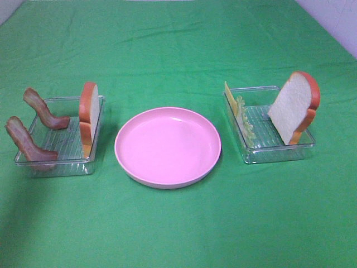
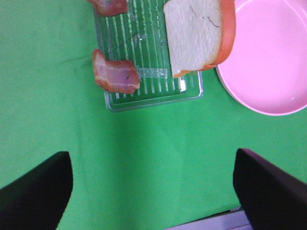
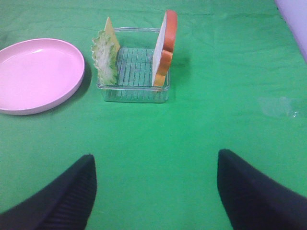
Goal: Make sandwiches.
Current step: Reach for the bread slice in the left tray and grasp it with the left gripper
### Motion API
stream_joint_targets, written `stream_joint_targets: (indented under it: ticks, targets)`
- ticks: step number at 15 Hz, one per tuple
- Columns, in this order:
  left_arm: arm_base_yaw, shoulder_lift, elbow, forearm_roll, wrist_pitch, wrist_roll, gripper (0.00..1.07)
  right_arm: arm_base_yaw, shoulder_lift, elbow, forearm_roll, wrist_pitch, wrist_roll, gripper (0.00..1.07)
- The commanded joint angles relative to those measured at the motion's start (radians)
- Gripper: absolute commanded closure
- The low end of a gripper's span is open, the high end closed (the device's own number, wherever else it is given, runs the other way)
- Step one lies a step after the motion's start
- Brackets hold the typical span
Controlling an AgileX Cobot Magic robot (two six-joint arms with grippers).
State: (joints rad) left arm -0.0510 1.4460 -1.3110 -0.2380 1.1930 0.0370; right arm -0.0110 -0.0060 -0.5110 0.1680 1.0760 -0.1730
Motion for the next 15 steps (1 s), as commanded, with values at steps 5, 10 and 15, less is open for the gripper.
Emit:
stream_joint_targets:
  ticks: [5,10,15]
  targets:
    - [-0.296,0.359,-0.241,0.206,0.029,-0.32,0.21,-0.005,-0.011,0.004,0.002,-0.011,-0.01,0.39]
    - [-0.34,0.529,-0.344,0.22,-0.002,-0.376,0.24,-0.005,-0.011,0.004,0.002,-0.011,-0.01,0.39]
    - [-0.34,0.627,-0.374,0.228,-0.093,-0.379,0.27,-0.005,-0.011,0.004,0.002,-0.011,-0.01,0.39]
